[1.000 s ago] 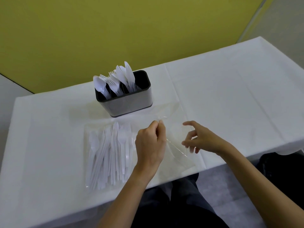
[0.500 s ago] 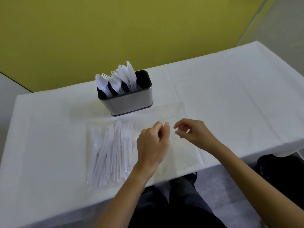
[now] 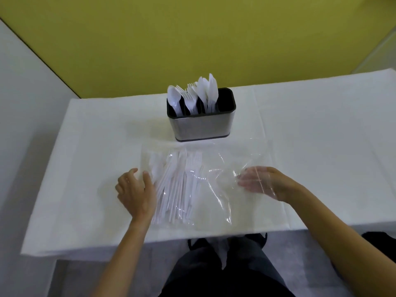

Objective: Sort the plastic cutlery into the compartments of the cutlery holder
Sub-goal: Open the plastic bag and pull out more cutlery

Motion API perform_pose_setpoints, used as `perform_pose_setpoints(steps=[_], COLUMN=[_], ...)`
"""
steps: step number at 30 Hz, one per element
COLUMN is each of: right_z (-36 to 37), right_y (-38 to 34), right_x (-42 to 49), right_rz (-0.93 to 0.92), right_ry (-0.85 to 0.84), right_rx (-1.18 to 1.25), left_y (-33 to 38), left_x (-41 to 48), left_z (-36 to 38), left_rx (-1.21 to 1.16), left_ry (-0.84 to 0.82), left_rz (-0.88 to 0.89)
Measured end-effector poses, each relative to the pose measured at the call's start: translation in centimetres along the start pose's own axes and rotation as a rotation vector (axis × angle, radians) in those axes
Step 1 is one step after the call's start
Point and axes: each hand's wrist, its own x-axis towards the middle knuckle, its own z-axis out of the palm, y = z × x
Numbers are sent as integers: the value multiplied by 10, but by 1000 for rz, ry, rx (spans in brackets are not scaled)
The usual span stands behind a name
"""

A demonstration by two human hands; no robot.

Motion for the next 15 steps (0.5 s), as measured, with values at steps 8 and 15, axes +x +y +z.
perform_pose_setpoints(steps=[8, 15], right_z=[31, 54], right_y=[-9, -9], right_x=[6, 21], right_rz=[106, 47], right_ry=[-93, -212], right_rx=[93, -634], left_y=[-13, -2], left_x=[5, -1], left_z=[2, 6], left_rx=[-173, -184], left_ry=[-172, -300], left_rz=[-107, -188])
